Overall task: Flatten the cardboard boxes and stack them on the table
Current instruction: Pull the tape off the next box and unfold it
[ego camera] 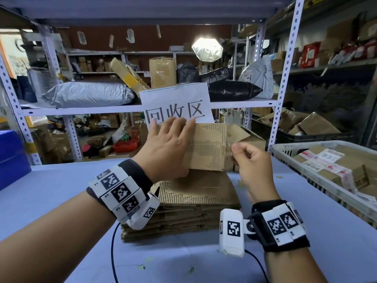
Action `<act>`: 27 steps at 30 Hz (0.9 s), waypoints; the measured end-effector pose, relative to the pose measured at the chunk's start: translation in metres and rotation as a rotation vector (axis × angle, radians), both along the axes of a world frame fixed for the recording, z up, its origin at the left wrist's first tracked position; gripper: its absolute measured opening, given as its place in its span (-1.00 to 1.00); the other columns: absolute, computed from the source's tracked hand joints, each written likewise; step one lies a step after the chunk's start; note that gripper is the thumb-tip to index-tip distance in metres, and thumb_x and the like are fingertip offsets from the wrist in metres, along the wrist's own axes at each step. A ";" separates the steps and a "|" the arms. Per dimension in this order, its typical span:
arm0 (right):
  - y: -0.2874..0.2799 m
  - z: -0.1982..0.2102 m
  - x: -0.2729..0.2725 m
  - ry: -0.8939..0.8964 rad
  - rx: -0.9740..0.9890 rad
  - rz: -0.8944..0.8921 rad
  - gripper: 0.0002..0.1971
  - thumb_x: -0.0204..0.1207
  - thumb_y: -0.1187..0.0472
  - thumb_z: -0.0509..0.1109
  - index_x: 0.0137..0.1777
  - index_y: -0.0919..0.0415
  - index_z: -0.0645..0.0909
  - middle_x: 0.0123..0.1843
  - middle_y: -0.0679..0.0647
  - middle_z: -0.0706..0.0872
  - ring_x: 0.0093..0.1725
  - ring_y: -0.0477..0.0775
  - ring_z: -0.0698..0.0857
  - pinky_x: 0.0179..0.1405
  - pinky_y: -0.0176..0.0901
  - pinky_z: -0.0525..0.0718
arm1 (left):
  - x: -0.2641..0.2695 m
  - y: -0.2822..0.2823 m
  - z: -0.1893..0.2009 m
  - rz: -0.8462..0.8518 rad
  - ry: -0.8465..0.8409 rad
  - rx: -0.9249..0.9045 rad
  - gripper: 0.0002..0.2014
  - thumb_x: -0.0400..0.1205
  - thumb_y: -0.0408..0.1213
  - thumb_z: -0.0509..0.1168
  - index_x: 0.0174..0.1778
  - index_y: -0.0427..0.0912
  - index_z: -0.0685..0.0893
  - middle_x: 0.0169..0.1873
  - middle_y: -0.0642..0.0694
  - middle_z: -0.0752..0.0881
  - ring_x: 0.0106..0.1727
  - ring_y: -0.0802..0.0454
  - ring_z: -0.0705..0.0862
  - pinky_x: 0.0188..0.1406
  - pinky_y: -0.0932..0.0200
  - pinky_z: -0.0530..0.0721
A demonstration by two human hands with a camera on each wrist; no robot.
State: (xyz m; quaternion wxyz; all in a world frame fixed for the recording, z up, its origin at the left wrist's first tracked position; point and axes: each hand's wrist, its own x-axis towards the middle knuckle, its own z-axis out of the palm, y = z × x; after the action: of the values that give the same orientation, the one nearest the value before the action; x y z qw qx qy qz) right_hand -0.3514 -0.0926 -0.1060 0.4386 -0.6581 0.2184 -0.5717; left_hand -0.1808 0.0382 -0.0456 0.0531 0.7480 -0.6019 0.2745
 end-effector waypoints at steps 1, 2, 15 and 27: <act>0.002 0.000 0.001 -0.002 0.018 0.042 -0.79 0.69 0.17 0.39 -0.18 0.08 0.75 -0.27 0.18 0.77 -0.23 -0.03 0.65 -0.15 -0.08 0.63 | -0.003 0.000 -0.002 -0.013 0.000 -0.009 0.23 0.38 0.23 0.46 0.79 -0.13 -0.15 0.64 -0.16 0.19 0.70 -0.24 0.10 0.66 -0.58 0.03; 0.004 0.001 0.002 -0.009 0.041 0.090 -0.81 0.70 0.19 0.38 -0.14 0.09 0.75 -0.29 0.03 0.77 -0.23 -0.09 0.67 -0.14 -0.14 0.66 | -0.007 -0.001 -0.003 -0.026 0.003 -0.019 0.22 0.39 0.24 0.44 0.80 -0.12 -0.16 0.64 -0.15 0.19 0.70 -0.23 0.10 0.65 -0.58 0.08; 0.014 0.004 0.006 -0.083 0.269 0.508 -0.79 0.47 0.18 0.51 0.07 0.19 0.67 -0.21 0.06 0.85 -0.31 -0.05 0.80 -0.33 -0.27 0.76 | 0.005 0.033 -0.024 -0.131 0.238 -0.221 0.24 0.29 0.04 0.66 0.78 0.09 0.01 0.66 -0.01 0.24 0.68 -0.11 0.17 0.64 -0.35 0.25; 0.026 0.006 0.014 0.073 -0.059 0.141 -0.88 0.56 -0.08 0.43 -0.01 -0.12 0.75 0.16 0.13 0.66 0.07 0.10 0.70 0.14 0.18 0.75 | 0.011 0.041 -0.049 -0.113 0.358 -0.379 0.23 0.26 -0.08 0.71 0.77 -0.02 0.09 0.67 -0.04 0.26 0.73 -0.09 0.15 0.66 0.03 0.02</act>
State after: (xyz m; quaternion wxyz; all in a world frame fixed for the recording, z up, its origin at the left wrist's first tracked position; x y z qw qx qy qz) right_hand -0.3377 -0.0663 -0.1004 0.4498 -0.7050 0.1705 -0.5212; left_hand -0.1697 0.0795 -0.0941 0.3130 0.7264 -0.5618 0.2423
